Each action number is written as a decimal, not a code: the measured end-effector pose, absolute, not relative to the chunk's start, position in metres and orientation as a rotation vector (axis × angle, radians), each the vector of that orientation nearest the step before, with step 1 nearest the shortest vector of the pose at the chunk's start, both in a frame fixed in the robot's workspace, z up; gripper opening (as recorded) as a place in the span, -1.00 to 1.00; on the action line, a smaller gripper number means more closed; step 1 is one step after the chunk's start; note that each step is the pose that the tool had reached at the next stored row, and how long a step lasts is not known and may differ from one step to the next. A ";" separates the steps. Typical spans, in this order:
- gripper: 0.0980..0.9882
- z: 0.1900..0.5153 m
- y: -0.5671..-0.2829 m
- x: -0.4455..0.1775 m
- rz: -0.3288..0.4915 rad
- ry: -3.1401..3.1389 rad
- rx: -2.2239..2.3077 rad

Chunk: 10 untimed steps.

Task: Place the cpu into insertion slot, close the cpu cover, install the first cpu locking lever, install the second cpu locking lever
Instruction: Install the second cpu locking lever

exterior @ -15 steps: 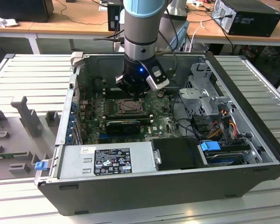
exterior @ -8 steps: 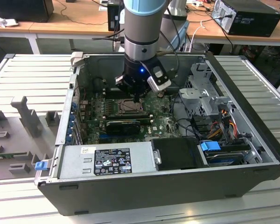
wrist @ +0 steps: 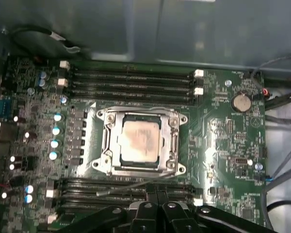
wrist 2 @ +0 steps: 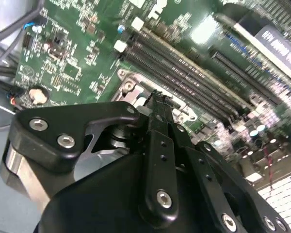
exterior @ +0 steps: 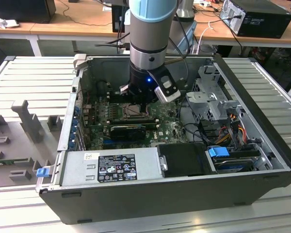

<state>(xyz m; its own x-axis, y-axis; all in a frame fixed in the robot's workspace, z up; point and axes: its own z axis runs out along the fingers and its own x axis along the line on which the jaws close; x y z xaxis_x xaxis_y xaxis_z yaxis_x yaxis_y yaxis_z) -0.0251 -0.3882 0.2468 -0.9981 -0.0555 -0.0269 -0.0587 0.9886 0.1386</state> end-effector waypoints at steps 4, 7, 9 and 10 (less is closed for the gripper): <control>-0.98 0.247 -0.396 -0.025 0.218 3.112 -0.089; -0.98 0.247 -0.397 -0.025 0.247 3.113 -0.089; -0.98 0.245 -0.397 -0.025 0.324 3.110 -0.088; -0.98 0.243 -0.397 -0.026 0.324 3.112 -0.092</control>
<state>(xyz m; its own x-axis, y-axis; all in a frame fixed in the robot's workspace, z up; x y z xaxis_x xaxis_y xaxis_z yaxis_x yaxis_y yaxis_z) -0.0260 -0.3975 0.2435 -0.9982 -0.0575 -0.0174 -0.0599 0.9768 0.2056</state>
